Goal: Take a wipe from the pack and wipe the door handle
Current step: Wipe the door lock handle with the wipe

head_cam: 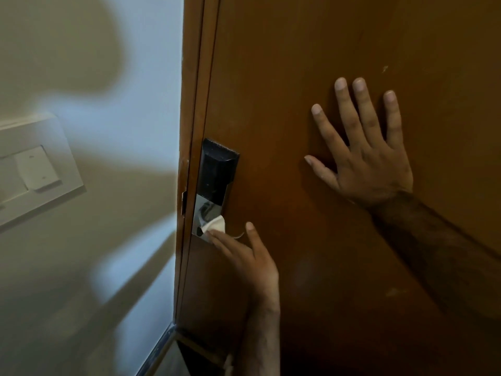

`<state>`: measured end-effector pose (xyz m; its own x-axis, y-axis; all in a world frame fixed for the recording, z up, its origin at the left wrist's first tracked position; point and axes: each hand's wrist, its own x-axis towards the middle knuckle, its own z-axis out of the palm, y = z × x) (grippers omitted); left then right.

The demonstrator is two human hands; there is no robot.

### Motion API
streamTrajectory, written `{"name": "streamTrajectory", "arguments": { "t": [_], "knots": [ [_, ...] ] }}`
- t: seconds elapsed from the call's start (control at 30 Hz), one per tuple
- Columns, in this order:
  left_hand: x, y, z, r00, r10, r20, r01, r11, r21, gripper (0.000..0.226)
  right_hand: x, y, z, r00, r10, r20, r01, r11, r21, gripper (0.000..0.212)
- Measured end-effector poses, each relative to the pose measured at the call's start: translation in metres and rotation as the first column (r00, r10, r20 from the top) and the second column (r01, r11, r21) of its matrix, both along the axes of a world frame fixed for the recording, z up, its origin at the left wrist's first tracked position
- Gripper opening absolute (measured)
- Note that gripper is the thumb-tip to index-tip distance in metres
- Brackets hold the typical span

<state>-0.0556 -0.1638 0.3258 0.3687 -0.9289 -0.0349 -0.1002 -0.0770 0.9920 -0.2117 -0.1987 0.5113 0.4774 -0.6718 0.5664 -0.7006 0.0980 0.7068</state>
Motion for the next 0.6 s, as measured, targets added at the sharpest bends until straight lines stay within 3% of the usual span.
{"name": "streamTrajectory", "arguments": {
  "t": [0.07,0.13,0.23,0.27,0.37,0.43,0.6],
  "knots": [
    [-0.006,0.011,0.004,0.998,-0.044,-0.037,0.045,0.999,0.018,0.107,0.0,0.0,0.0,1.0,-0.01,-0.009,0.01,1.0,-0.002,0.079],
    [-0.009,0.009,0.006,0.975,-0.037,-0.218,0.049,0.998,0.047,0.122,0.001,-0.001,0.0,1.0,-0.012,-0.011,0.012,1.0,0.002,0.079],
    [-0.014,0.013,0.009,0.965,-0.034,-0.26,0.064,0.992,0.109,0.087,0.001,0.0,0.001,1.0,-0.015,-0.014,0.015,1.0,0.003,0.079],
    [-0.014,0.011,0.006,0.94,-0.002,-0.342,0.048,0.991,0.124,0.077,0.001,0.0,0.001,1.0,-0.018,-0.014,0.018,1.0,0.004,0.079],
    [-0.001,0.002,0.001,0.704,0.195,-0.683,-0.095,0.979,0.182,0.041,0.001,0.0,0.0,0.999,-0.031,-0.007,0.031,0.999,0.008,0.078],
    [0.014,-0.008,-0.005,0.594,0.252,-0.764,-0.116,0.967,0.229,0.017,0.003,0.001,0.0,0.999,-0.035,-0.006,0.035,0.999,0.001,0.078],
    [0.041,0.008,-0.009,0.516,0.215,-0.829,-0.001,0.968,0.251,0.024,0.005,0.003,0.003,0.998,-0.061,-0.019,0.061,0.998,0.02,0.078]
  ]
}}
